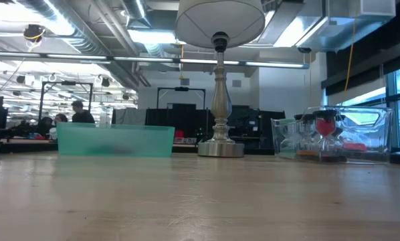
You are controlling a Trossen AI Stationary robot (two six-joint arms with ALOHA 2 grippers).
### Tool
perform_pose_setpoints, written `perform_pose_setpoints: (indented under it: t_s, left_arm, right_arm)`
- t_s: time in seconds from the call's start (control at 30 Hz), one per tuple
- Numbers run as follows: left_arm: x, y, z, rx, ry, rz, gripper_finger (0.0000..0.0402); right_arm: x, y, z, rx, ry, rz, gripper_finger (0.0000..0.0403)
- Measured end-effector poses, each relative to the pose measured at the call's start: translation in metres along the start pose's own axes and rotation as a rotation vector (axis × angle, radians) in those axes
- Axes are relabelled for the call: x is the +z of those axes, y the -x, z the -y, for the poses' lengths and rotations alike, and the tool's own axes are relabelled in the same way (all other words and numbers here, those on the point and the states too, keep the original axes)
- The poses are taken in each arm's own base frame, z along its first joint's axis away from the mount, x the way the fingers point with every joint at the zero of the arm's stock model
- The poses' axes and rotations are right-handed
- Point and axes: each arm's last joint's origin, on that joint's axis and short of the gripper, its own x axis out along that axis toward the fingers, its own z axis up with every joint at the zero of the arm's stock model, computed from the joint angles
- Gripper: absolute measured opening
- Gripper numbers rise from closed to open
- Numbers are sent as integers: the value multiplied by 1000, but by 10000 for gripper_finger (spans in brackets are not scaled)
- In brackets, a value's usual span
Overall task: Pick & Place Office items
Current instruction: Put the violet charger adapter into the gray bin
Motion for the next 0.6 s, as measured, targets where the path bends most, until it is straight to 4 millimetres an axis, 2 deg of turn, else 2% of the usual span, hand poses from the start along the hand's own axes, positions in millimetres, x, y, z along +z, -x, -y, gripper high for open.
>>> perform_pose_setpoints:
  t_s: [0.1,0.17,0.3,0.47,0.6]
  left_arm:
    - [-10,0,-2,117,-21,-99,212]
    - [-19,2,-1,133,6,-157,212]
    - [-36,-1,2,136,194,-248,212]
    - [-53,-17,13,186,346,-299,212]
    - [-68,-35,21,176,428,-355,212]
  right_arm:
    - [2,0,0,4,7,6,276]
    - [3,1,1,-16,20,26,276]
    - [5,1,3,-91,118,100,276]
    - [9,2,6,-237,275,214,276]
    - [15,0,11,-281,245,255,280]
